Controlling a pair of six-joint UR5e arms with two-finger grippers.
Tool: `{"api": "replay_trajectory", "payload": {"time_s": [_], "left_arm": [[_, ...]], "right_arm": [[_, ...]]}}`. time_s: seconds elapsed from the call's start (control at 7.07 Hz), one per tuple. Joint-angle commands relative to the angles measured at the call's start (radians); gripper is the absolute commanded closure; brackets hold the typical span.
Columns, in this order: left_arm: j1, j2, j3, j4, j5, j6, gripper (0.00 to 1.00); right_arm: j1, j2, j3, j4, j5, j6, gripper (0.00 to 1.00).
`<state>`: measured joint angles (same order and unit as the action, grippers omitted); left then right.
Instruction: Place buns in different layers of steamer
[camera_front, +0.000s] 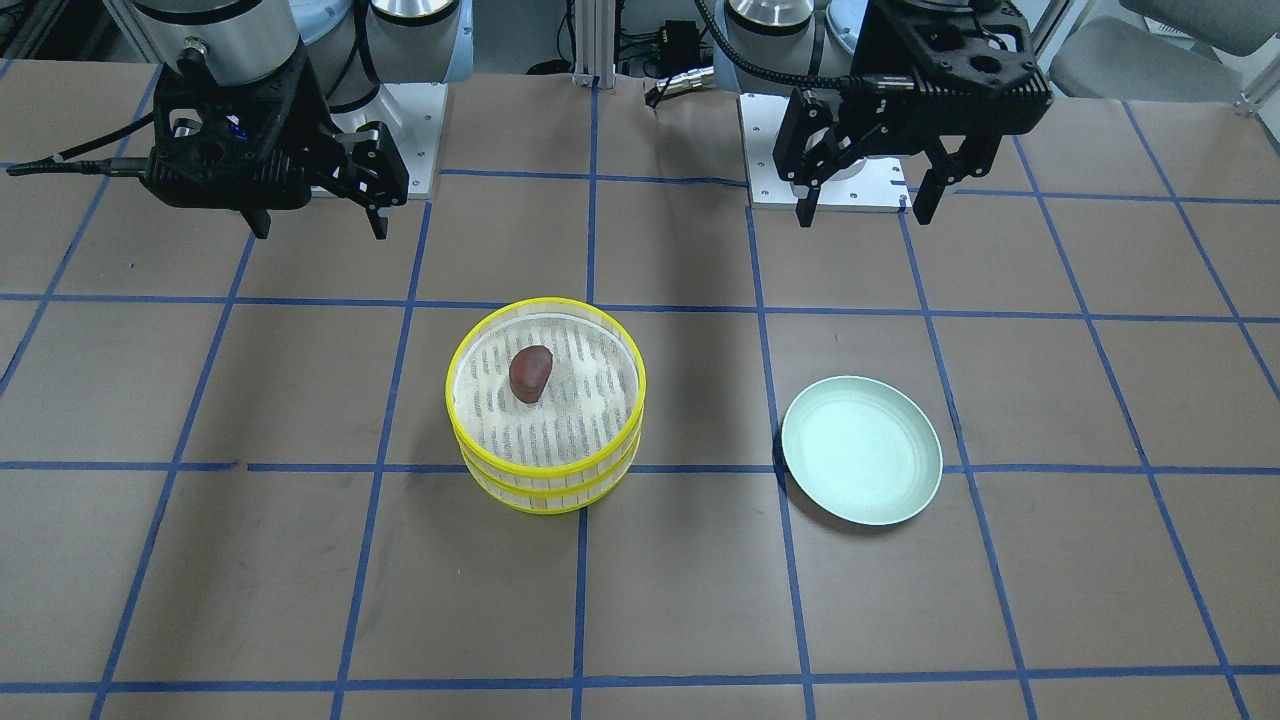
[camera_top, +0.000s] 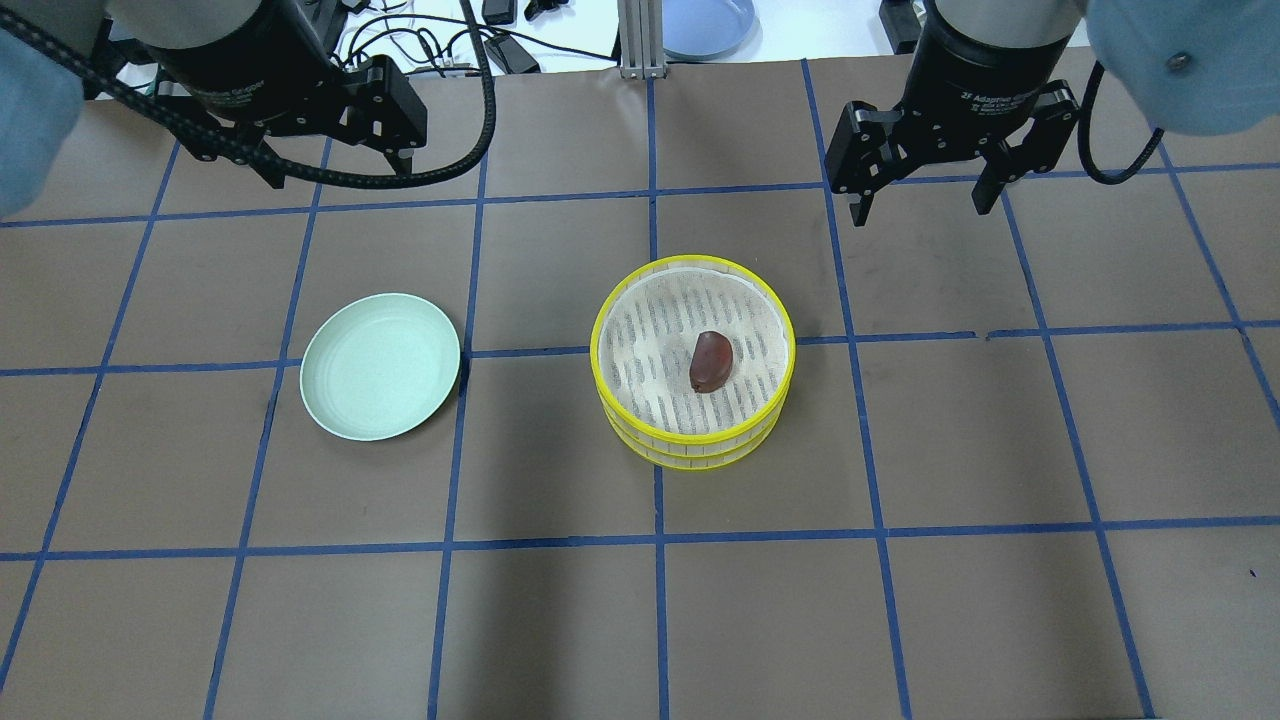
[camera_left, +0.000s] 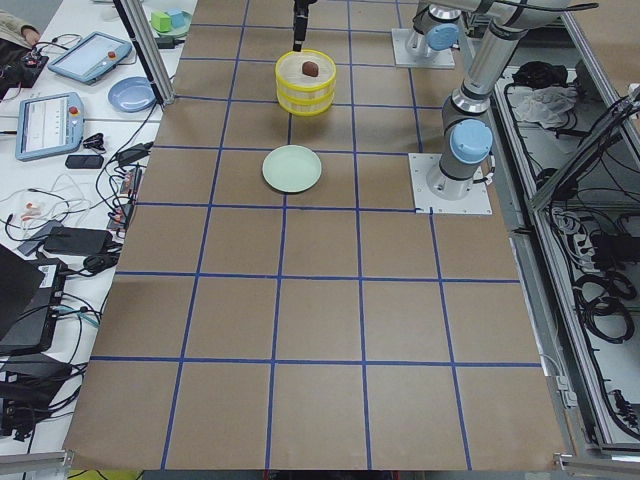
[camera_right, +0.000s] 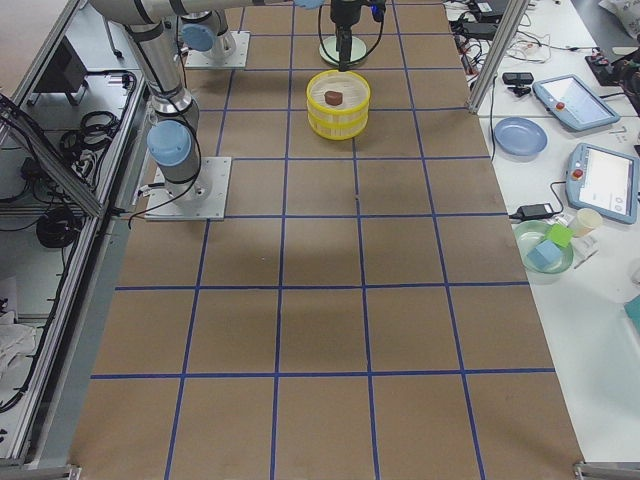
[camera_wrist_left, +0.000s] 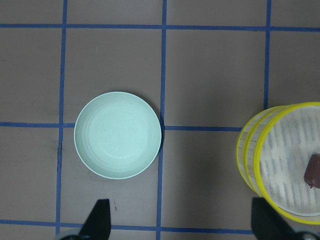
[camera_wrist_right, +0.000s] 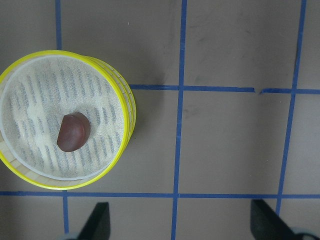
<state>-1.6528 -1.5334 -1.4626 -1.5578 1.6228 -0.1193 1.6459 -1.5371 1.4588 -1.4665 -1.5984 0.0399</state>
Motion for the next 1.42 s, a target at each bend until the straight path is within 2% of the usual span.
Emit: {"api": "replay_trajectory", "payload": {"time_s": [0.0, 0.57, 0.85, 1.27], "left_arm": [[0.017, 0.006, -0.005, -0.015, -0.011, 0.001, 0.00], [0.085, -0.034, -0.024, -0.002, -0.047, 0.009, 0.00], [0.143, -0.033, -0.021, -0.005, -0.040, 0.093, 0.00], [0.142, -0.034, -0.022, -0.008, -0.050, 0.093, 0.00]], "right_arm": [[0.000, 0.000, 0.000, 0.000, -0.001, 0.000, 0.00], [0.000, 0.000, 0.000, 0.000, 0.002, 0.000, 0.00], [0.000, 0.000, 0.000, 0.002, 0.000, 0.000, 0.00], [0.000, 0.000, 0.000, 0.002, -0.006, -0.002, 0.00]]}}
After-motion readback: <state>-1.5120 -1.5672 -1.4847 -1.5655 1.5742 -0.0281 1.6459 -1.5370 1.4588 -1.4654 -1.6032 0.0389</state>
